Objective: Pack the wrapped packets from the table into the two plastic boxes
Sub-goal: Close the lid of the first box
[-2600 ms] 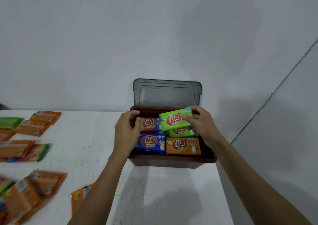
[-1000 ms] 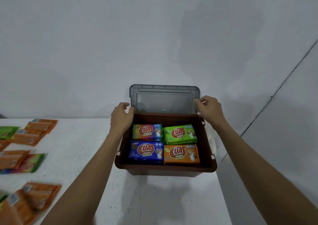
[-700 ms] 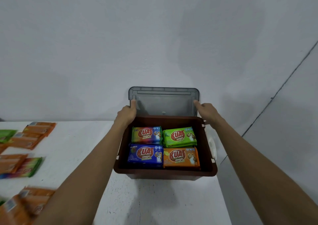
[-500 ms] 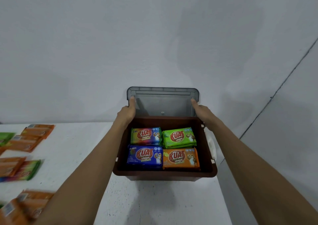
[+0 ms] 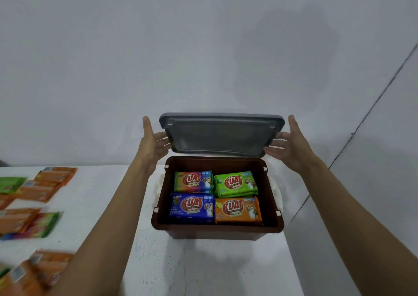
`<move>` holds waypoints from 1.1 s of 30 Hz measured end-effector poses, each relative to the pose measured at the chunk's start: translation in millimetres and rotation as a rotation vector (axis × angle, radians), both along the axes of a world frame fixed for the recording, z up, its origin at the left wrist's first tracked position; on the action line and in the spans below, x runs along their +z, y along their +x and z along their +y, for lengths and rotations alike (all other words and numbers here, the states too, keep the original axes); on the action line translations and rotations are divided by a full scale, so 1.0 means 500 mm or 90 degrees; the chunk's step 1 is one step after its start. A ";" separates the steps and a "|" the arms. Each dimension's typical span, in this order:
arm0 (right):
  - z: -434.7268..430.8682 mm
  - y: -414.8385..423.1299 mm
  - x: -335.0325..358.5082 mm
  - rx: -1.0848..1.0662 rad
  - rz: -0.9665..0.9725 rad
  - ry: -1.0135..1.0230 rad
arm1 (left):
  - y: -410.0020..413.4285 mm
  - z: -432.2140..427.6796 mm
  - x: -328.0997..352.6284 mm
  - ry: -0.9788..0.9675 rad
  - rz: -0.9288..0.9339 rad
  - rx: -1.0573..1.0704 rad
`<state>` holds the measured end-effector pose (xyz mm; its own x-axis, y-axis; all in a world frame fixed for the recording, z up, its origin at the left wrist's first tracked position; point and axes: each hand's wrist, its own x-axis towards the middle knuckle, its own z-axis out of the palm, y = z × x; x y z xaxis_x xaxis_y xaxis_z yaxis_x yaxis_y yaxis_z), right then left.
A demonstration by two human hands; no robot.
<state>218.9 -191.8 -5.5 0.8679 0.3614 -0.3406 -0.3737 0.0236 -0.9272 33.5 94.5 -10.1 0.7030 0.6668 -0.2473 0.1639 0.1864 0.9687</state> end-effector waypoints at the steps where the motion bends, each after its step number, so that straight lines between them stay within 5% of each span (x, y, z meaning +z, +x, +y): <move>1: -0.007 -0.002 0.003 -0.014 0.000 0.014 | -0.010 0.005 -0.001 -0.009 -0.008 0.000; 8: -0.018 -0.034 -0.007 0.000 -0.143 -0.109 | -0.053 -0.027 0.000 0.015 -0.029 0.023; 15: 0.002 -0.075 -0.012 -0.038 -0.330 -0.243 | -0.068 -0.057 0.002 0.172 -0.032 0.094; 21: -0.009 -0.128 -0.051 -0.007 -0.449 -0.396 | -0.110 -0.081 -0.041 0.429 0.096 0.092; 28: -0.023 -0.159 -0.125 0.003 -0.603 -0.505 | -0.126 -0.105 -0.115 0.546 0.125 0.061; 33: -0.025 -0.179 -0.162 0.014 -0.586 -0.554 | -0.136 -0.096 -0.150 0.595 0.207 0.052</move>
